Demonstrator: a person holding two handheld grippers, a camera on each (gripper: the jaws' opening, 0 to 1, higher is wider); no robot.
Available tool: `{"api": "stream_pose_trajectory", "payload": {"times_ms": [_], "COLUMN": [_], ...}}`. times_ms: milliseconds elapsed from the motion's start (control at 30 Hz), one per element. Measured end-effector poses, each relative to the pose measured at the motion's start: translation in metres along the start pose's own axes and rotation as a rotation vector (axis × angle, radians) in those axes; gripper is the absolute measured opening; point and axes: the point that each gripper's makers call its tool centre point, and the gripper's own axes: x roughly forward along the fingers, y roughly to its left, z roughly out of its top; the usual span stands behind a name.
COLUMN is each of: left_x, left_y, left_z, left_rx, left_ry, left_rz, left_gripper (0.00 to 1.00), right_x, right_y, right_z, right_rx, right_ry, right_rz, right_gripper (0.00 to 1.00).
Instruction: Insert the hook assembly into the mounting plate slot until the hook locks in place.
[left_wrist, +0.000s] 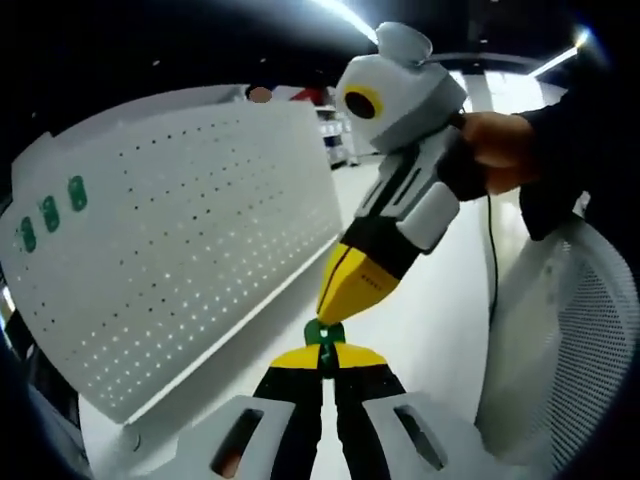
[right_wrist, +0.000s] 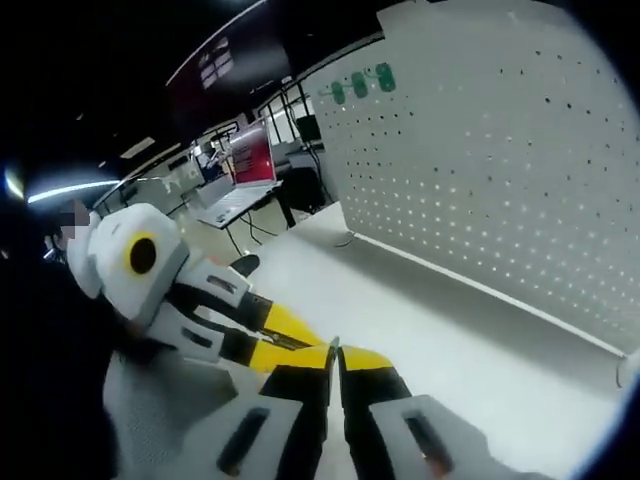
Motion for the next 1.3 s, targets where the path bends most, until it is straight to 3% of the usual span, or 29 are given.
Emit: {"api": "stream_pose_trajectory", "payload": {"times_ms": [233, 400, 900, 1300], "left_x": [0.000, 0.000, -0.001, -0.003], "left_y": [0.001, 0.002, 0.011, 0.025], "left_z": [0.005, 0.009, 0.020, 0.028], "left_rx": [-0.025, -0.038, -0.064, -0.074], "left_ry": [-0.019, -0.031, -0.060, -0.074], "left_rz": [0.004, 0.006, 0.032, 0.077], "left_gripper": [0.02, 0.02, 0.02, 0.02], "right_x": [-0.003, -0.007, -0.016, -0.024], "right_y": [-0.001, -0.005, -0.015, -0.019], "right_z": [0.007, 0.013, 0.024, 0.030], "right_rx": [-0.080, -0.158, -0.232, -0.233], "right_ry": [-0.061, -0.099, -0.184, -0.219], "right_rz": [-0.012, -0.064, -0.132, -0.161], "right_gripper": [0.01, 0.02, 0.11, 0.14]}}
